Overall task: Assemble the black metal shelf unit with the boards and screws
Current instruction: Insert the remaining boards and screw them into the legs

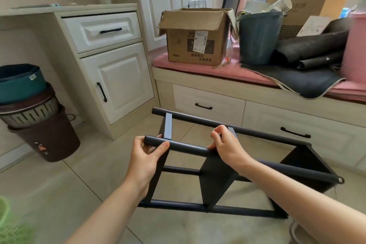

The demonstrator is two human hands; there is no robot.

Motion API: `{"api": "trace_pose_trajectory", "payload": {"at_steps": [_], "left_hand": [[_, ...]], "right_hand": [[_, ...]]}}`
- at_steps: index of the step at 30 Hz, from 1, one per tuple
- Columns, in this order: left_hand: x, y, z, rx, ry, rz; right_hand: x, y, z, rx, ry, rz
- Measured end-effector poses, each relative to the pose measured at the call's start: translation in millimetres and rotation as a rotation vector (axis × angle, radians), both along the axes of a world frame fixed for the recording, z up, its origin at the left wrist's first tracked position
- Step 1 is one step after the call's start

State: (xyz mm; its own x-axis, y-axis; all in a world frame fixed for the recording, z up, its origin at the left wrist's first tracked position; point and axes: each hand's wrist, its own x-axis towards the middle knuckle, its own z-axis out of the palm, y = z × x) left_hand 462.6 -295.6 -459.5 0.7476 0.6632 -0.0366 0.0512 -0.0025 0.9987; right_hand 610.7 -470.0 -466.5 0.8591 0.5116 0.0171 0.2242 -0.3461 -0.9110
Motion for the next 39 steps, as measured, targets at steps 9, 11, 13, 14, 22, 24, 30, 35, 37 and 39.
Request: {"api": "trace_pose_trajectory", "payload": {"at_steps": [9, 11, 13, 14, 22, 24, 30, 35, 37, 39], "left_hand": [[-39, 19, -69, -0.046, 0.092, -0.021], [-44, 21, -86, -0.062, 0.096, -0.016], [-48, 20, -102, -0.074, 0.107, -0.005], [-50, 19, -109, -0.075, 0.119, -0.002], [-50, 10, -142, -0.039, 0.24, -0.01], [-49, 10, -148, -0.032, 0.266, -0.018], [-46, 9, -166, -0.079, 0.254, 0.008], [-44, 18, -167, -0.033, 0.253, -0.062], [-43, 25, -165, 0.004, 0.279, -0.099], [-41, 33, -163, 0.088, 0.309, -0.162]], "right_hand": [[-19, 7, -45, -0.1, 0.039, 0.086], [-21, 7, -57, -0.126, 0.044, 0.102], [-22, 7, -67, -0.152, 0.042, 0.114], [-22, 6, -72, -0.168, 0.042, 0.119], [-20, -4, -99, -0.245, 0.062, 0.133], [-19, -5, -105, -0.261, 0.058, 0.144], [-18, -8, -119, -0.279, 0.022, 0.168], [-13, -7, -122, -0.313, -0.023, 0.194], [-9, -8, -119, -0.357, -0.053, 0.26], [-4, -10, -115, -0.401, -0.075, 0.335]]}}
